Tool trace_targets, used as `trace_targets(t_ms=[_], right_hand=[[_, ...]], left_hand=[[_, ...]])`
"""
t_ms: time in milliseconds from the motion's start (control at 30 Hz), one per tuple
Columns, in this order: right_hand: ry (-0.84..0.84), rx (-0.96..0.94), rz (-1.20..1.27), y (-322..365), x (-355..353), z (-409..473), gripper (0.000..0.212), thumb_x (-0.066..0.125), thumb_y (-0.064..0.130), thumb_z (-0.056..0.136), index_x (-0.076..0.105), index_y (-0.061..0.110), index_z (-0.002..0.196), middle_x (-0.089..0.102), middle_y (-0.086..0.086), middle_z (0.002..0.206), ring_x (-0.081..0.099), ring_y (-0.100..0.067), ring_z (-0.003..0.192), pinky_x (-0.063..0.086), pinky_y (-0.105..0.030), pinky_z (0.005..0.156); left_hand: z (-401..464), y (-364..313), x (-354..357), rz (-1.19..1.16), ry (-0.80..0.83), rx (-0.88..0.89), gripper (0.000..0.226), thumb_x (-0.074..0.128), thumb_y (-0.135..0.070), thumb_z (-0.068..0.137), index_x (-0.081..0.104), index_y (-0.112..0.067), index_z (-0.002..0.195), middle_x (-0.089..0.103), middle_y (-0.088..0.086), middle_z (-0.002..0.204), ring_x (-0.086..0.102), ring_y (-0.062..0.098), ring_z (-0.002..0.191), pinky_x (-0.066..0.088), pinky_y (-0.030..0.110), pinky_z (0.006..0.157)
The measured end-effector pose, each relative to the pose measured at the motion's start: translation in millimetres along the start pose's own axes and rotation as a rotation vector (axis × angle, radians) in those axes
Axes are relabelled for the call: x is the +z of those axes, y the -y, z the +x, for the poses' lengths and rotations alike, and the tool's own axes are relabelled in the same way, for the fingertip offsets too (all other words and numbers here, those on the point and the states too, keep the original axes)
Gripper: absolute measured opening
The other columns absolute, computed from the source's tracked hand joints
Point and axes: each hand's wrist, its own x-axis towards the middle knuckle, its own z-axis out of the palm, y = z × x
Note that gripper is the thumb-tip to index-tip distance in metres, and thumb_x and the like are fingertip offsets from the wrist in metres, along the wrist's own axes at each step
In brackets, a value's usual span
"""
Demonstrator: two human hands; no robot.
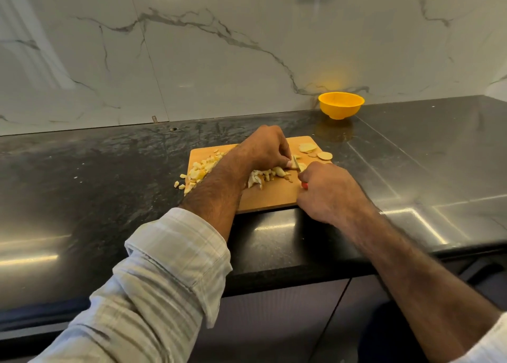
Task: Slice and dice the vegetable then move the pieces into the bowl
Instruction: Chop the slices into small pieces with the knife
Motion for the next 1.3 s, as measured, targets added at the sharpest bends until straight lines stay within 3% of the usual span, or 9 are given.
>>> trace_targets(t_ms=[100, 300, 433, 533, 633, 900, 1133, 1300], right_hand=[[-0.075, -0.004, 0.03, -2.5, -1.9, -7.2, 0.037, 0.063, 0.032, 0.095, 0.062, 0.024, 0.132, 0.061, 0.0, 0.116, 0.053, -0.018, 0.099, 0.05, -0.033, 0.077], [-0.102, -0.018, 0.007, 8.7, 1.4, 3.5, 0.037, 0.064, 0.033, 0.095, 0.063, 0.022, 0.13, 0.063, -0.002, 0.113, 0.055, -0.018, 0.095, 0.053, -0.035, 0.078], [-0.101, -0.022, -0.014, 15.1, 6.7, 21.5, 0.036, 0.067, 0.033, 0.092, 0.065, 0.02, 0.126, 0.059, 0.0, 0.101, 0.055, -0.019, 0.093, 0.053, -0.036, 0.077], [-0.068, -0.014, 0.0, 14.1, 2.1, 26.8, 0.038, 0.07, 0.032, 0.09, 0.065, 0.02, 0.126, 0.064, -0.002, 0.104, 0.056, -0.02, 0.093, 0.055, -0.036, 0.079], [-0.045, -0.02, -0.027, 8.4, 3.0, 20.2, 0.029, 0.068, 0.03, 0.09, 0.067, 0.019, 0.116, 0.058, 0.002, 0.089, 0.056, -0.02, 0.085, 0.049, -0.033, 0.071], [-0.127, -0.043, 0.008, 1.7, 6.8, 5.8, 0.036, 0.062, 0.033, 0.093, 0.066, 0.024, 0.127, 0.065, -0.001, 0.116, 0.057, -0.019, 0.097, 0.051, -0.034, 0.075], [-0.098, -0.025, -0.033, 16.3, 12.7, 27.0, 0.025, 0.068, 0.028, 0.091, 0.063, 0.018, 0.113, 0.053, 0.003, 0.086, 0.054, -0.02, 0.087, 0.048, -0.035, 0.072], [-0.047, -0.022, -0.035, 15.0, 4.7, 31.9, 0.029, 0.07, 0.03, 0.09, 0.064, 0.018, 0.115, 0.055, 0.001, 0.09, 0.056, -0.021, 0.088, 0.049, -0.033, 0.071]], left_hand=[[-2.5, 4.1, -2.9, -0.041, -0.018, 0.023, 0.01, 0.086, -0.017, 0.087, 0.083, -0.02, 0.096, 0.078, -0.006, 0.102, 0.072, 0.009, 0.096, 0.062, 0.032, 0.09], [-2.4, 8.5, -5.4, -0.044, -0.015, 0.008, 0.007, 0.086, -0.014, 0.087, 0.084, -0.02, 0.092, 0.078, -0.007, 0.094, 0.073, 0.007, 0.089, 0.063, 0.029, 0.085], [-1.4, 6.6, -6.0, -0.02, -0.012, -0.008, 0.007, 0.087, -0.014, 0.086, 0.084, -0.019, 0.089, 0.079, -0.007, 0.091, 0.074, 0.007, 0.086, 0.062, 0.026, 0.08], [-2.6, 1.4, -6.1, 0.002, -0.009, -0.016, 0.006, 0.086, -0.014, 0.087, 0.084, -0.018, 0.09, 0.078, -0.006, 0.09, 0.073, 0.007, 0.085, 0.062, 0.024, 0.078], [-2.8, -0.5, -6.2, 0.03, -0.02, -0.007, 0.007, 0.087, -0.014, 0.086, 0.084, -0.019, 0.089, 0.078, -0.009, 0.087, 0.073, 0.007, 0.083, 0.062, 0.026, 0.079], [-5.8, 1.6, -6.7, -0.013, -0.009, -0.025, 0.007, 0.085, -0.014, 0.088, 0.084, -0.017, 0.095, 0.079, -0.005, 0.092, 0.074, 0.009, 0.087, 0.063, 0.03, 0.084], [-4.9, 2.3, -6.8, -0.01, -0.008, -0.012, 0.009, 0.087, -0.013, 0.086, 0.082, -0.021, 0.085, 0.078, -0.008, 0.083, 0.074, 0.006, 0.08, 0.063, 0.024, 0.077], [-3.6, 0.5, -6.1, -0.019, -0.002, -0.012, 0.007, 0.086, -0.013, 0.086, 0.083, -0.019, 0.088, 0.079, -0.006, 0.087, 0.074, 0.007, 0.084, 0.063, 0.025, 0.08]])
